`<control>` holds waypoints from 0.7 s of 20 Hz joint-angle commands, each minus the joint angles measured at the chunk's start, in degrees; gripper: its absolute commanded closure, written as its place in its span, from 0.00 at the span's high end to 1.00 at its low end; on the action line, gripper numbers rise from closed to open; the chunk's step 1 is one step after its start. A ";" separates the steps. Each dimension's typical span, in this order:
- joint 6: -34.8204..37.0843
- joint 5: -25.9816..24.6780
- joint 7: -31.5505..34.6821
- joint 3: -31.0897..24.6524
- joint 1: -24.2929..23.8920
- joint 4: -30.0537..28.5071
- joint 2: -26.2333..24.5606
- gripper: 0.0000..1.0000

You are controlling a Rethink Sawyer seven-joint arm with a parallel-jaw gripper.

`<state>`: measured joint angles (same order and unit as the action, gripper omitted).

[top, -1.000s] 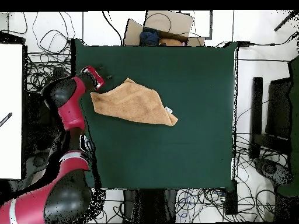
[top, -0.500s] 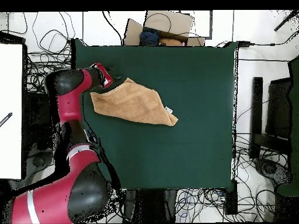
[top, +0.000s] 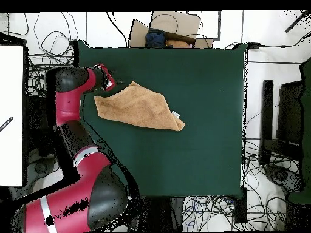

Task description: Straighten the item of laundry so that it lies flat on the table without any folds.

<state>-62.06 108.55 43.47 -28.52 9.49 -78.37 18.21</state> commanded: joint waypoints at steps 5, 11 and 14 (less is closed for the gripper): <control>-0.94 2.66 -7.04 -9.96 -3.35 -9.30 -0.34 1.00; -4.30 6.88 -8.81 -15.28 -6.55 -10.23 -0.74 1.00; -6.47 8.48 -8.70 -17.23 -7.63 -10.40 -0.84 1.00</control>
<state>-62.45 110.39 43.47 -38.06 4.50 -82.78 18.37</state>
